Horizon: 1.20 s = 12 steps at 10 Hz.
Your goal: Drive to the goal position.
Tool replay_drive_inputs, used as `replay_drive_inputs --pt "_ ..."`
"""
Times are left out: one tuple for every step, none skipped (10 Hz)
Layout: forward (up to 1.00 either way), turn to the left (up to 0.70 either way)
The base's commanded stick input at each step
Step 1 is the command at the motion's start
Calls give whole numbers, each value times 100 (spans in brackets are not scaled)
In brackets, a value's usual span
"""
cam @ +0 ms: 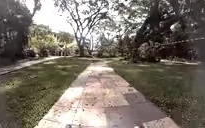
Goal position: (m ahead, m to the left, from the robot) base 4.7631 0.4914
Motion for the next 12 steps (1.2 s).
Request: replay_drive_inputs --pt "70 14" --pt "70 21" --pt "70 27" --pt "70 27" --pt "70 1" --pt "70 0" --pt "70 0" --pt "70 0" --pt "70 0" --pt "70 0" --pt "70 0" --pt "70 0"
